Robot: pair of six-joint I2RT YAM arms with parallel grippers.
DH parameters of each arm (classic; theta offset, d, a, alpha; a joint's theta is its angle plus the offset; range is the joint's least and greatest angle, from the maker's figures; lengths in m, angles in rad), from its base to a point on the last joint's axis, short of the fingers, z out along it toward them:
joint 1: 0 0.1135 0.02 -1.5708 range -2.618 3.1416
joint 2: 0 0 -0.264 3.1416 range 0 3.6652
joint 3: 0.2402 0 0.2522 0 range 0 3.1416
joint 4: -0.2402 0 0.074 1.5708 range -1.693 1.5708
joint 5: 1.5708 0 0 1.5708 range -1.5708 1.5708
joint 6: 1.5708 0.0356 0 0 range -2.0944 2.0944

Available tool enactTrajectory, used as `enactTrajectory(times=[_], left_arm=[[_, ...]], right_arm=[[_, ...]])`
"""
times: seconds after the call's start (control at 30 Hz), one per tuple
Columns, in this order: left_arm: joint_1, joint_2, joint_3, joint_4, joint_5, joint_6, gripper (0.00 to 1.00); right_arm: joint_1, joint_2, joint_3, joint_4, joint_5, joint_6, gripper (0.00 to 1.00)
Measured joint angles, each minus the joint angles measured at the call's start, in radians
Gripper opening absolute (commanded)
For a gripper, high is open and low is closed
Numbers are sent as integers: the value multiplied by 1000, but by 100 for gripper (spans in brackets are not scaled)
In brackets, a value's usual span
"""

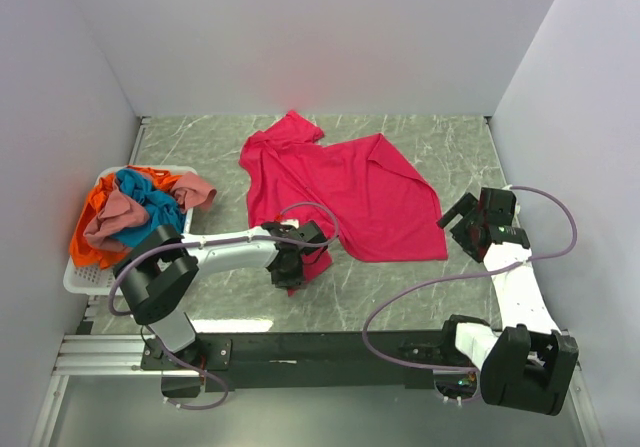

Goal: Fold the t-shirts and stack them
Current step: Flatten the tshirt out

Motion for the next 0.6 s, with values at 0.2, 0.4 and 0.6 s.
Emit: enactTrajectory(times=[0.2,0.4,0.6], left_arm=[[1,2,0,-13,-19,-31,1],[74,-62,-66,-43,-64,-63,1],[167,-156,-158,-81,-106,-60,1]], right_arm=[[0,-4,-25,-5,1,0,94],[0,-47,-103,-56,0,5,89],[-2,-43,-127,-56,-36,43,75]])
